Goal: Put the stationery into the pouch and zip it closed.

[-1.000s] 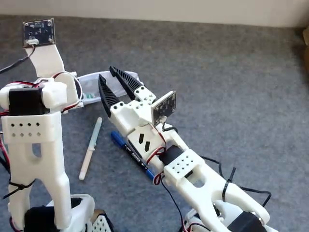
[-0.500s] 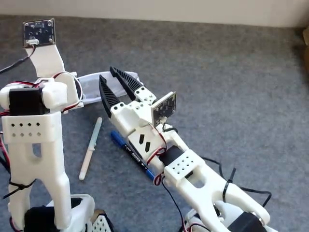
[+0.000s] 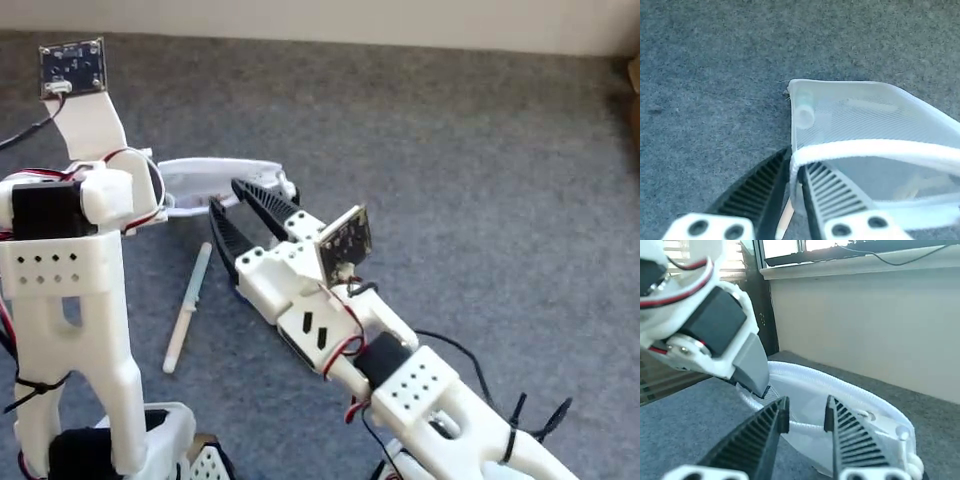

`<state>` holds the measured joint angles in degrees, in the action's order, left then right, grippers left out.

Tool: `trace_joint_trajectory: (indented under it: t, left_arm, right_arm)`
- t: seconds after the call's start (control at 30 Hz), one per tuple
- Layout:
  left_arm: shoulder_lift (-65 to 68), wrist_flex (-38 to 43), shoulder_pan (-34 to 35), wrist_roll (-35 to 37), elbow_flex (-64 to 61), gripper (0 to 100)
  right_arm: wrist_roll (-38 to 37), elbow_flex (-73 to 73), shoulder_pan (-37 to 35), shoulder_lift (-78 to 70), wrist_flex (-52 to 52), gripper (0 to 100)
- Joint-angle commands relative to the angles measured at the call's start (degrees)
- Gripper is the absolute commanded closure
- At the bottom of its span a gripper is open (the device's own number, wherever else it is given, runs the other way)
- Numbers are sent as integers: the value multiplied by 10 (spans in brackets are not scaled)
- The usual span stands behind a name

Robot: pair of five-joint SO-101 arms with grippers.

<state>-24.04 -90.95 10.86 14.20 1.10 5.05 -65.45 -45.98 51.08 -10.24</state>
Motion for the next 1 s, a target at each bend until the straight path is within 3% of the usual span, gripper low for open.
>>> trace_joint_trajectory:
  t: [0.0,0.4,0.7,0.97]
  left_arm:
    - [-8,7,10,0,0,992]
    - [-8,4,11,0,-1,992]
    - [-13,33,48,4,-20,992]
    - [-13,40,87,12,-15,992]
  right_arm:
    - [-3,5,-6,43,35,882]
    - [-2,4,-7,87,116,882]
    - [30,-2,-11,184,251,882]
    - [33,3,-61,106,263,882]
